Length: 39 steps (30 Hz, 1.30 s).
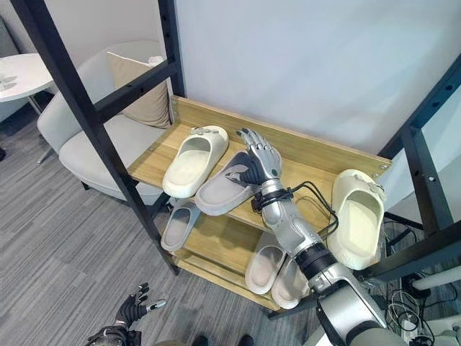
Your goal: Arrange the slippers neatly on the shoe rack.
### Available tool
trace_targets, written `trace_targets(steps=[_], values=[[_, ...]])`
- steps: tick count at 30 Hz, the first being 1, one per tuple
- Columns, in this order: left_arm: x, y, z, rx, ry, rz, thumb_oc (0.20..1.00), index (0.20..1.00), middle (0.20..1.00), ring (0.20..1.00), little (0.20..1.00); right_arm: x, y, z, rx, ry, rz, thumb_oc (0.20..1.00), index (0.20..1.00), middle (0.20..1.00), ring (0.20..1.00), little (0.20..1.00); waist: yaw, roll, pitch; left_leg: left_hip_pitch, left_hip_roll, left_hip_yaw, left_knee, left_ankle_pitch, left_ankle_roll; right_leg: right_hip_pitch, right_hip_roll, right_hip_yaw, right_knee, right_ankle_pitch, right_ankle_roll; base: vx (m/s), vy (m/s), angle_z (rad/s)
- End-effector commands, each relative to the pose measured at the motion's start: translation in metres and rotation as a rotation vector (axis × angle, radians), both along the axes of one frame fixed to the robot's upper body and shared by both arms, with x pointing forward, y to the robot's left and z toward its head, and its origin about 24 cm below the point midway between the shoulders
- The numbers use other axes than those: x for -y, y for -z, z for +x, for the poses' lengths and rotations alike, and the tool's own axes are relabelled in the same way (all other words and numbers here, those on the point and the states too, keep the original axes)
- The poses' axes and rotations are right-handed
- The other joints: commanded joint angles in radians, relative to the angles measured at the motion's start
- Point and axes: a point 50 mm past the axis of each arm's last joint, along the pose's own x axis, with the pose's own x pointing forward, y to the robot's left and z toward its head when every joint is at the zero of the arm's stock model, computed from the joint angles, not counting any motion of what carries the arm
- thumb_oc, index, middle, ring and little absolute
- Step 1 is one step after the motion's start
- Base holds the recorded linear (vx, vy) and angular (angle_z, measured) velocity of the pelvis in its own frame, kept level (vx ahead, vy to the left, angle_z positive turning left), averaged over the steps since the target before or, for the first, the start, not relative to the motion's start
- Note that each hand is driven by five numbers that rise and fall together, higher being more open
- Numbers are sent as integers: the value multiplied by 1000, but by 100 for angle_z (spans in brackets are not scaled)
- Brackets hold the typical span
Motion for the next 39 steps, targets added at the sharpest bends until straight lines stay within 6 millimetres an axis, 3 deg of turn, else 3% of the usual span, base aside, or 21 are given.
trace_targets(steps=[1,2,3,4,5,7,8,13,14,15,16,22,28,33,34,36,37,39], values=[[4,-6,15,63,19,-12,1000,1000,1000,1000,1000,28,10,-1,-46,89,-31,1000,1000,1000,1000,1000,10,19,1,16,-5,14,-7,-80,40,103,4,8,2,-128,36,9,-15,6],[5,-6,15,60,16,-14,1000,1000,1000,1000,1000,41,21,-11,-83,123,1,696,696,696,696,696,-11,26,-4,24,-3,20,-7,-84,39,107,4,12,2,-133,35,4,-15,3],[5,-6,14,59,17,-15,1000,1000,1000,1000,1000,41,21,-11,-84,123,1,696,696,696,696,696,-10,26,-4,24,-3,20,-7,-84,39,107,4,12,2,-133,35,4,-22,4],[7,-6,15,59,17,-18,1000,1000,1000,1000,1000,46,26,-15,-104,138,1,573,573,573,573,573,-19,28,-7,28,-1,23,-7,-86,39,109,5,16,2,-134,33,-3,-20,-3],[8,-8,17,70,23,-24,1000,1000,1000,1000,1000,52,33,-17,-134,156,-8,561,561,561,561,561,-27,31,-9,30,-1,27,-7,-87,38,111,5,19,2,-135,33,-5,-35,-9],[10,-10,20,81,27,-32,1000,1000,1000,1000,1000,59,40,-18,-182,182,-7,950,950,950,950,950,-37,31,-12,32,1,30,-7,-89,36,112,6,22,2,-137,32,-14,-34,-9],[10,-12,22,89,30,-37,1000,1000,1000,1000,1000,62,43,-17,-211,186,-6,1000,1000,1000,1000,1000,-43,31,-12,33,1,30,-7,-90,35,114,6,25,2,-137,30,-17,-24,-4],[8,-10,20,71,27,-40,1000,1000,1000,1000,1000,63,49,-14,-272,177,15,1000,1000,1000,1000,1000,-52,29,-13,34,2,31,-7,-90,33,116,8,26,2,-137,29,-23,-21,-6],[8,-9,18,61,25,-39,1000,1000,1000,1000,1000,61,51,-11,-295,170,17,564,564,564,564,564,-52,28,-12,33,2,34,-7,-89,32,115,8,26,2,-135,28,-31,-12,-2],[7,-8,17,56,23,-40,1000,1000,1000,1000,1000,60,52,-10,-305,167,23,291,291,291,291,291,-51,28,-12,32,3,35,-7,-88,32,114,8,27,2,-134,27,-26,-6,-3],[7,-7,16,50,20,-41,1000,1000,1000,1000,1000,59,53,-9,-317,162,27,200,200,200,200,200,-52,28,-11,32,3,35,-7,-87,32,113,9,28,2,-133,27,-10,-1,-5],[2,-6,13,37,-4,-46,1000,1000,1000,1000,1000,51,55,-6,-356,136,60,200,200,200,200,200,-49,25,-10,29,1,32,-7,-86,33,111,9,22,2,-132,27,-4,0,-1],[0,-8,15,43,-24,-47,1000,1000,1000,1000,1000,46,42,-8,-299,118,180,200,200,200,200,200,-50,28,-14,31,1,32,-7,-87,33,114,8,20,2,-133,26,0,0,0],[-1,-9,15,53,-48,-27,1000,1000,1000,1000,1000,41,-54,-50,206,-89,562,200,200,200,200,200,-66,46,-18,35,2,33,-7,-86,36,114,7,23,2,-136,25,-6,-13,1],[-1,-9,15,53,-47,-27,1000,1000,1000,1000,1000,41,-54,-50,205,-88,563,200,200,200,200,200,-65,45,-19,35,2,33,-7,-86,36,114,8,23,2,-136,25,0,0,0],[0,-9,14,52,-58,-36,1000,1000,1000,1000,1000,33,-92,-77,350,-342,855,200,200,200,200,200,-76,51,-26,34,3,40,-7,-85,32,113,8,31,2,-137,23,-19,-21,-1],[2,-8,14,46,-61,-48,1000,1000,1000,1000,1000,24,-100,-85,323,-548,1061,200,200,200,200,200,-78,52,-29,32,3,43,-7,-83,29,110,9,33,2,-136,22,-30,-31,0],[2,-8,13,43,-63,-54,1000,1000,1000,1000,1000,18,-101,-87,282,-653,1125,200,200,200,200,200,-80,53,-30,32,4,45,-7,-82,28,109,9,34,2,-135,22,-40,-29,-2]])
